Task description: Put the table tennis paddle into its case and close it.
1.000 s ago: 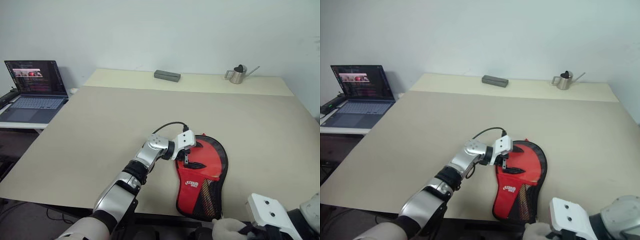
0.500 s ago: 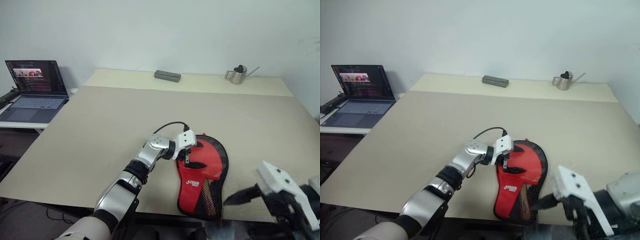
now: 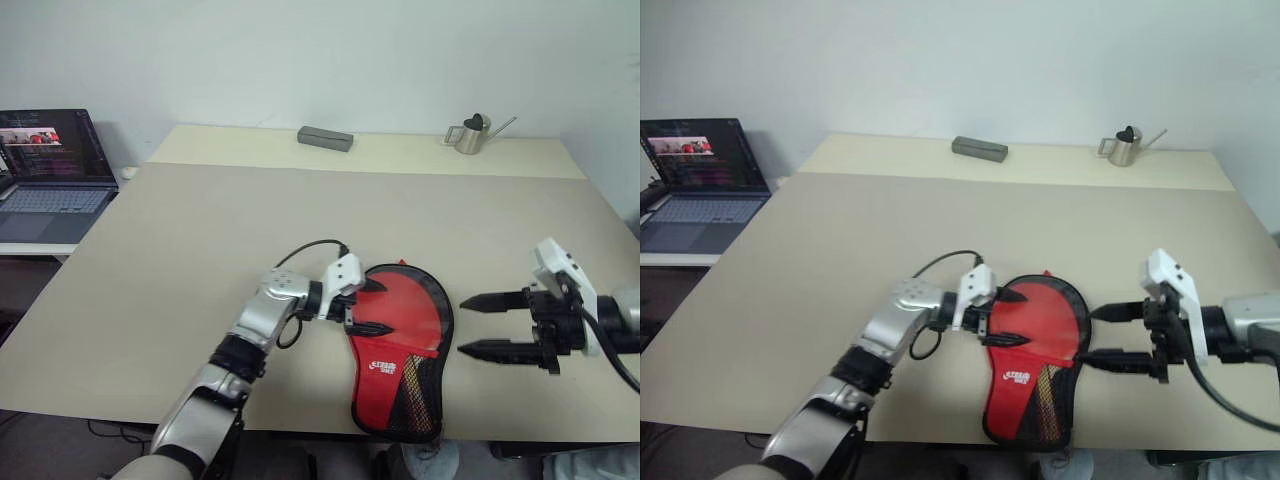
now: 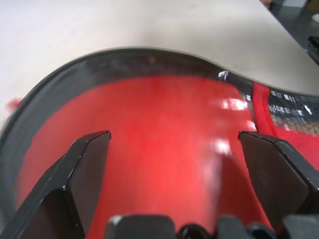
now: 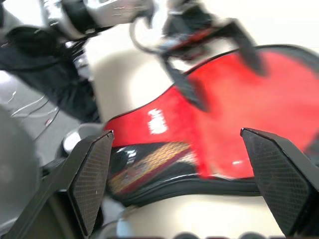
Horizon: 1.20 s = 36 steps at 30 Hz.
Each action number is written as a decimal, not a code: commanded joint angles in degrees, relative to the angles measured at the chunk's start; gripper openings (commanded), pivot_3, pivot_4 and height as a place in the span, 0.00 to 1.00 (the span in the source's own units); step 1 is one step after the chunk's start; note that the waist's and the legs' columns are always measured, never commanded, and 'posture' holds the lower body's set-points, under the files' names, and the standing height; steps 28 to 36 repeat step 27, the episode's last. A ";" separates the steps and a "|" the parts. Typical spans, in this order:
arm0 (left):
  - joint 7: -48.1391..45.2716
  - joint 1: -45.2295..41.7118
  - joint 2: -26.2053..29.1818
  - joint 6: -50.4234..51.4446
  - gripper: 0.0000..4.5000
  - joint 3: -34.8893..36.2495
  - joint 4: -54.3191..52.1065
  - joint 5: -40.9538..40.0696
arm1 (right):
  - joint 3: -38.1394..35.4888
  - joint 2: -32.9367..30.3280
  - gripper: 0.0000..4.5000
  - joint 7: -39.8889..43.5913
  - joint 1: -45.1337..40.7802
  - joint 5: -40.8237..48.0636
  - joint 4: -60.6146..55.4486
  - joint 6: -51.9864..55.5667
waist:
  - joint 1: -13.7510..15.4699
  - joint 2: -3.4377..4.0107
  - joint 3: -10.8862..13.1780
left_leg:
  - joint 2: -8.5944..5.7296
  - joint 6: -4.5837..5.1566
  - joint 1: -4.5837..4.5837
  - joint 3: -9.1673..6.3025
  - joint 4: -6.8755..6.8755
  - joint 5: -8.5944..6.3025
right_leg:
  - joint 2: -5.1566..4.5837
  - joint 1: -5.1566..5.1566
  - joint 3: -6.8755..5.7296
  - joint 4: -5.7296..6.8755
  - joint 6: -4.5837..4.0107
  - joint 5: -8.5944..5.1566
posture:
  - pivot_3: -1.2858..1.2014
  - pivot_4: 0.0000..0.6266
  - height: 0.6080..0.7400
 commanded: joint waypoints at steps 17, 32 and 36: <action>10.39 8.53 16.84 15.03 1.00 15.01 -32.27 -10.06 | 6.96 14.83 0.99 9.57 -26.29 -28.63 34.40 -16.84 | -0.65 0.28 0.46 | -0.04 -0.05 -0.02 0.06 0.03 0.03 | -0.04 -0.10 0.01 0.11 -0.01 0.00 | 0.52 0.24 1.00; 15.05 10.64 16.54 12.16 1.00 13.61 -29.05 -8.51 | 3.56 13.30 0.99 11.05 -28.09 -31.82 36.96 -15.52 | -0.01 0.36 0.51 | -0.07 -0.05 -0.17 0.12 0.04 0.03 | -0.14 -0.22 0.02 0.08 -0.01 0.01 | 0.52 0.24 1.00; 15.05 10.64 16.54 12.16 1.00 13.61 -29.05 -8.51 | 3.56 13.30 0.99 11.05 -28.09 -31.82 36.96 -15.52 | -0.01 0.36 0.51 | -0.07 -0.05 -0.17 0.12 0.04 0.03 | -0.14 -0.22 0.02 0.08 -0.01 0.01 | 0.52 0.24 1.00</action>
